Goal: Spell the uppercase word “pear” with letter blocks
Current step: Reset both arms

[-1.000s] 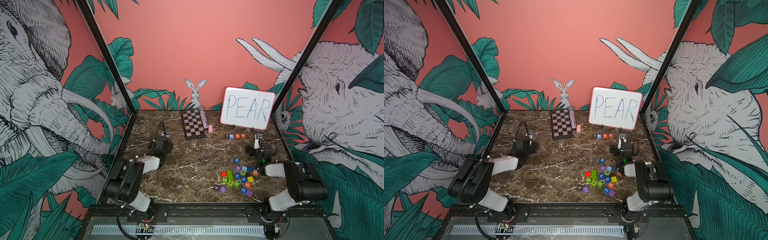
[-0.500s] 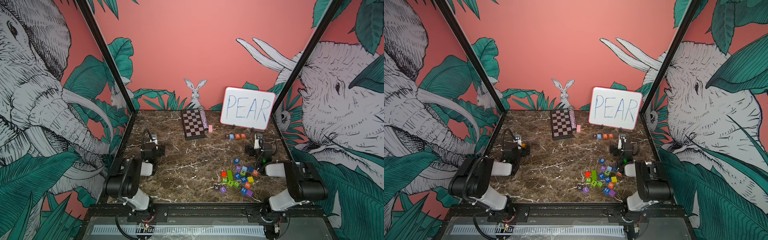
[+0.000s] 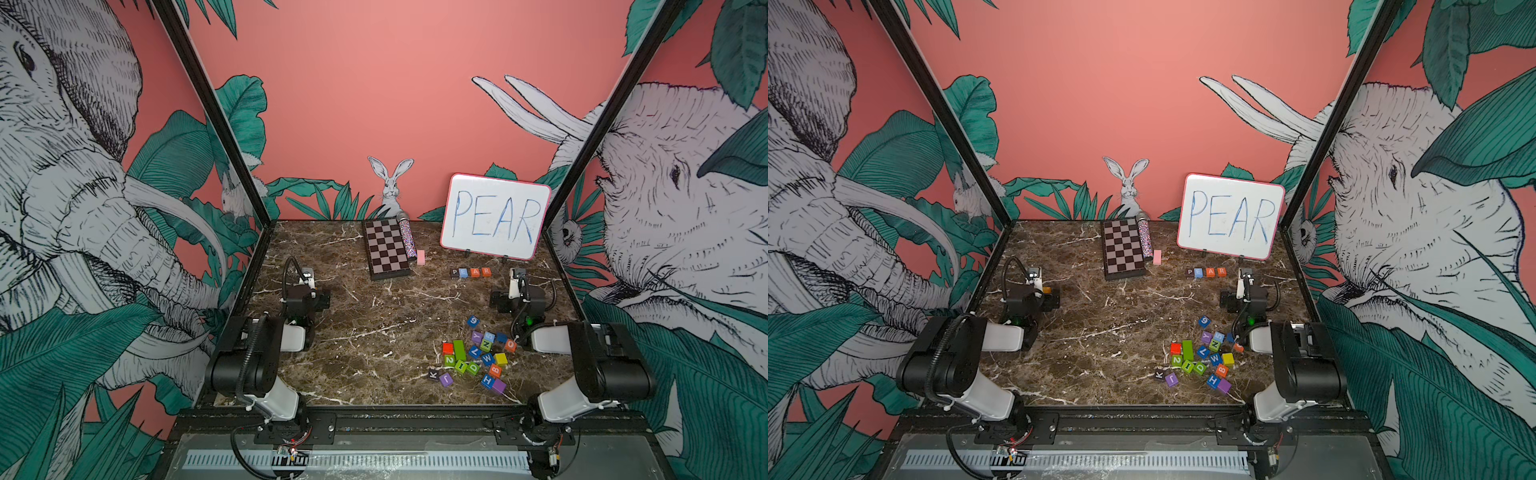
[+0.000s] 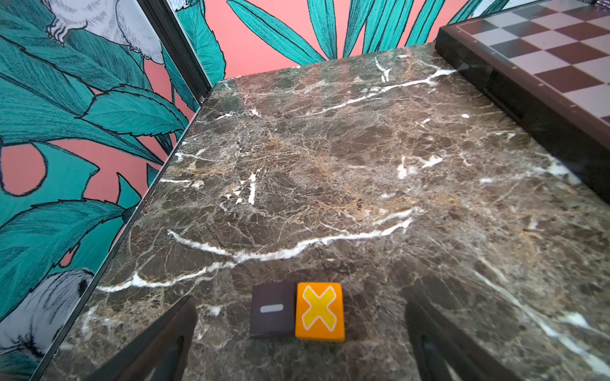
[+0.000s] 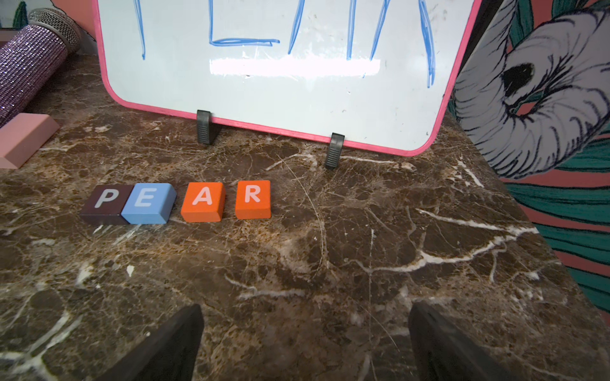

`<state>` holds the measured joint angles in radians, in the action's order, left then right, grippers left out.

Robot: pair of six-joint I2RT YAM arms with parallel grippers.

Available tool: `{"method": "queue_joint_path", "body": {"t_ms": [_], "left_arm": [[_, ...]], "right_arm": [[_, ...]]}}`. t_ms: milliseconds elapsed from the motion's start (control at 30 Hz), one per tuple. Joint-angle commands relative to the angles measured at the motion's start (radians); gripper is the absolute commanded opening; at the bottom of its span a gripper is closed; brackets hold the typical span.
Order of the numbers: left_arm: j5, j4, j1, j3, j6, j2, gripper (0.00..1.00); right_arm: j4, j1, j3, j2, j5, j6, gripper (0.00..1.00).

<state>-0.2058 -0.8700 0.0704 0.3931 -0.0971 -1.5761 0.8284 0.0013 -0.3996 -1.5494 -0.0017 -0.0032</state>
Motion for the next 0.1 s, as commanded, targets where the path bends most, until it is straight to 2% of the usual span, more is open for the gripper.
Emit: {"method": "queue_joint_path", "body": {"t_ms": [0, 67], "left_arm": [[0.006, -0.023, 0.001, 0.004, 0.008, 0.025, 0.99], [0.007, -0.021, 0.000, 0.006, 0.010, 0.025, 0.99]], "right_arm": [[0.037, -0.005, -0.019, -0.008, -0.012, 0.007, 0.99], [0.049, -0.010, -0.012, -0.006, -0.025, 0.010, 0.99]]}}
